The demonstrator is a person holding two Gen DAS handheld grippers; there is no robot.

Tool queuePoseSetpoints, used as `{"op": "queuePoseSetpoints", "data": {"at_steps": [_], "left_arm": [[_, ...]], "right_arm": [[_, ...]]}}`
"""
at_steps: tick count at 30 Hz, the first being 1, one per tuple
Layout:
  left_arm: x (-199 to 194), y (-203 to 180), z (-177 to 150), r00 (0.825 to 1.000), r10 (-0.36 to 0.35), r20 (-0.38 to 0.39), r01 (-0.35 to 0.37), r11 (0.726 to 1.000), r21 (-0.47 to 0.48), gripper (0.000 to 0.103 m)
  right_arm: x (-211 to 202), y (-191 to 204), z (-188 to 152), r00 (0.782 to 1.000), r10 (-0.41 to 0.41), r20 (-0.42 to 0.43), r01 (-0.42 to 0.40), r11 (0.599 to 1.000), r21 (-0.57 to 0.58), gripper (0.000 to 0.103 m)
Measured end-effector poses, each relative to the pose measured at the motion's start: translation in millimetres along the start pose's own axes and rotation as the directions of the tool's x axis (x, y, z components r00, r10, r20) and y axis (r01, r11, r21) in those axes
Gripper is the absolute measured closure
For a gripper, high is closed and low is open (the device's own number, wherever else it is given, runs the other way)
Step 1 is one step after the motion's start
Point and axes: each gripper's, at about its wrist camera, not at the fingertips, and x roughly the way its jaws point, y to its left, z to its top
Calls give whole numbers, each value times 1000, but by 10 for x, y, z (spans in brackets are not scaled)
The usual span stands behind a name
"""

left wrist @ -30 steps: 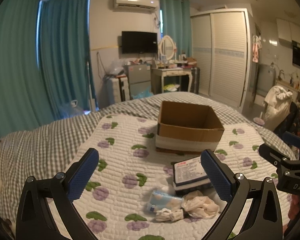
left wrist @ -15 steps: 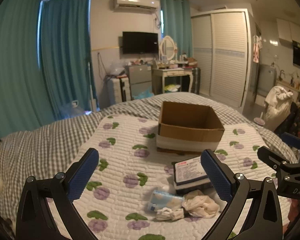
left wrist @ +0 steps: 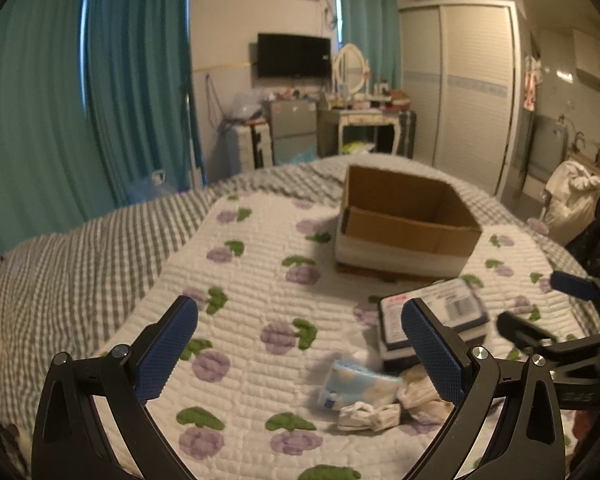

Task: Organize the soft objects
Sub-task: 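Grasp the wrapped tissue pack with the right tool while the left tool grasps the blue soap bar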

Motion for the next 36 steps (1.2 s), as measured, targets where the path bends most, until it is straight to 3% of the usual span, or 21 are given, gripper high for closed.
{"op": "queuePoseSetpoints", "data": {"at_steps": [2, 9, 13, 17, 20, 28, 34, 36], "left_arm": [[130, 16, -34, 1000, 4, -31, -4, 1000, 0, 0], [547, 56, -217, 992, -3, -130, 3, 1000, 1, 0], [712, 27, -323, 984, -21, -179, 21, 1000, -5, 0], [769, -67, -422, 976, -50, -213, 52, 999, 5, 0], [787, -171, -527, 965, -71, -253, 80, 996, 27, 0], [884, -371, -725, 938, -95, -333, 124, 990, 68, 1], [1006, -506, -738, 926, -117, -360, 168, 979, 114, 1], [1056, -546, -744, 920, -123, -372, 183, 975, 129, 9]], "right_arm": [[254, 31, -9, 999, 2, -40, -3, 1000, -14, 6], [880, 23, -128, 986, 39, -164, -37, 999, 15, 12], [962, 53, -185, 983, 70, -169, -69, 998, 14, 30], [831, 54, -168, 991, 68, -116, -67, 998, 10, 60], [721, -12, -142, 993, 83, -80, -80, 996, 41, 66], [333, -388, -87, 997, 74, 24, -76, 986, 147, 69], [243, -763, -105, 1000, 11, 29, -17, 977, 212, 69], [271, -831, -130, 1000, 10, 22, -15, 974, 227, 69]]}}
